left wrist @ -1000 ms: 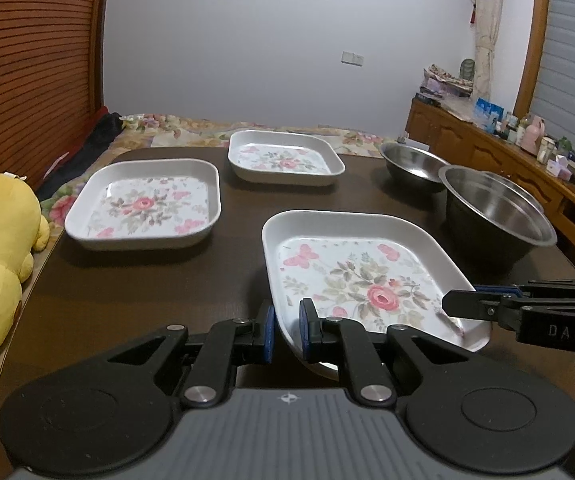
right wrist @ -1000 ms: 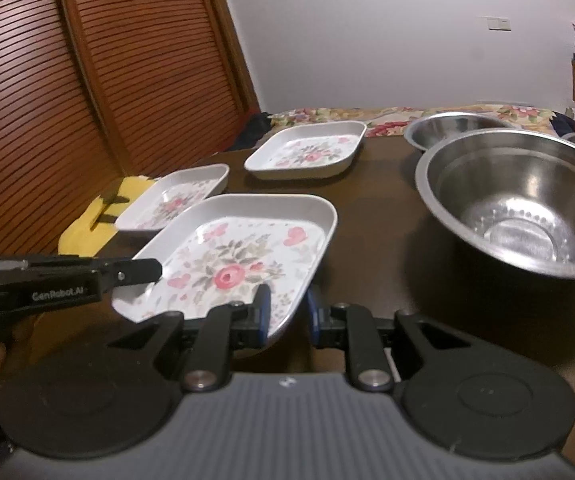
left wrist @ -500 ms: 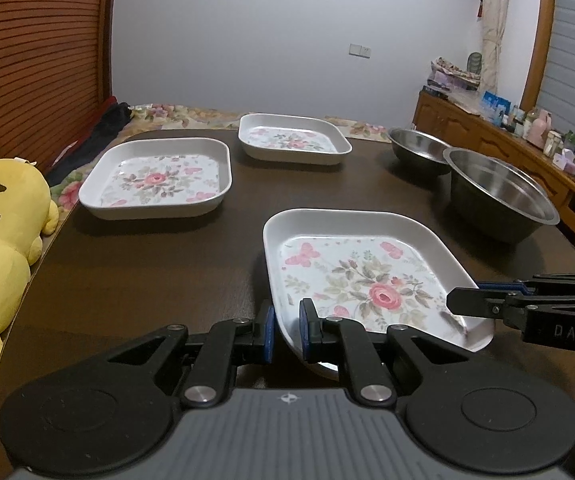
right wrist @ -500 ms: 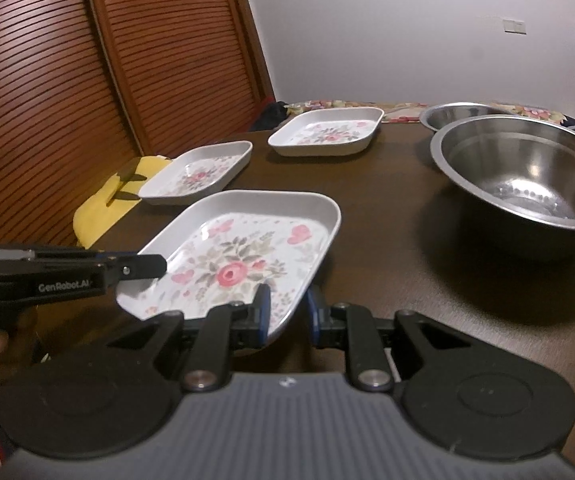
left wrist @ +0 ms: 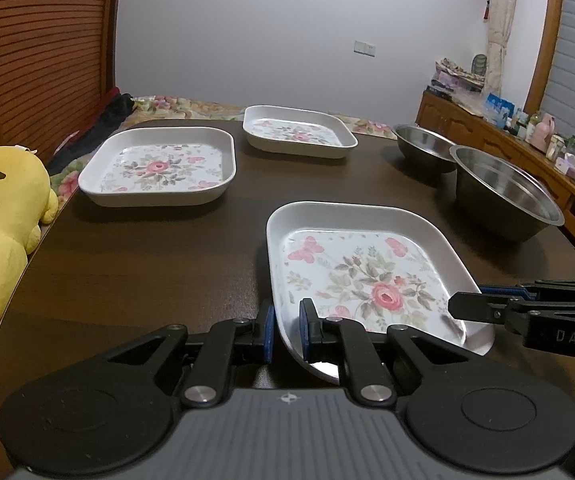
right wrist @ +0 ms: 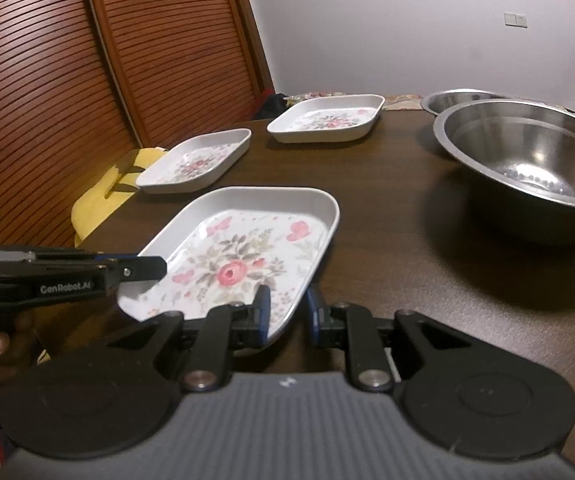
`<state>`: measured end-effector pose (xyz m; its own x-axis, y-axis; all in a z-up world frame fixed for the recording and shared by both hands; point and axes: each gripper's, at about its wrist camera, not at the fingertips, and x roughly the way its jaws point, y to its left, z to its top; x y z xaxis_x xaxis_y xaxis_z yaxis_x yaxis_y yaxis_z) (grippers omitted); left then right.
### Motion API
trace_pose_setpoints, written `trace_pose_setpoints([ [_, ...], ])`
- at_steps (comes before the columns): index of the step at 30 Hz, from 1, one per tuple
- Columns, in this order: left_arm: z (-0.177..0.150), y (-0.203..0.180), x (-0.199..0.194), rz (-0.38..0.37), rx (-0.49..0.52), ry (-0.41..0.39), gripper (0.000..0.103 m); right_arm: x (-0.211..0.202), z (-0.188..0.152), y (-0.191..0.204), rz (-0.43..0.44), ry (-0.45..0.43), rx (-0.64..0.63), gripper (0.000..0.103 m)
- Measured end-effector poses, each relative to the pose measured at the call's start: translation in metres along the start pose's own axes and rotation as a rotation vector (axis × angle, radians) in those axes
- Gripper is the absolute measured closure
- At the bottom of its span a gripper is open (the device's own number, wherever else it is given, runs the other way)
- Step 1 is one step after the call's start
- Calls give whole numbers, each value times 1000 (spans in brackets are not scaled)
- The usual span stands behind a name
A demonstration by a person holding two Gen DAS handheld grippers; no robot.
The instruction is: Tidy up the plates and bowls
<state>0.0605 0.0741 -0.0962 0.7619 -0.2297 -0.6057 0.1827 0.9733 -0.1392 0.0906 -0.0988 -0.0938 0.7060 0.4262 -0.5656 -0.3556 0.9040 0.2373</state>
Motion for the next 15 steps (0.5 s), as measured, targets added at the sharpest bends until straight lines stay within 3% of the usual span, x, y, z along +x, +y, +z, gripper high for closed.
trace_pose_setpoints([
  [4,2,2,0,8,-8,-5,87,-1,0,1,-7,-6,4,81],
  [6,5,3,-2,12,-8,-12,82,-3,1,2,-14,-17,3,81],
  [8,7,4,-5,21,-5,-23,70,-6,2,2,-19,-27,0,80],
  [15,22,10,-10,32,-3,-52,62,-20,18,2,-24,-74,-13,75],
])
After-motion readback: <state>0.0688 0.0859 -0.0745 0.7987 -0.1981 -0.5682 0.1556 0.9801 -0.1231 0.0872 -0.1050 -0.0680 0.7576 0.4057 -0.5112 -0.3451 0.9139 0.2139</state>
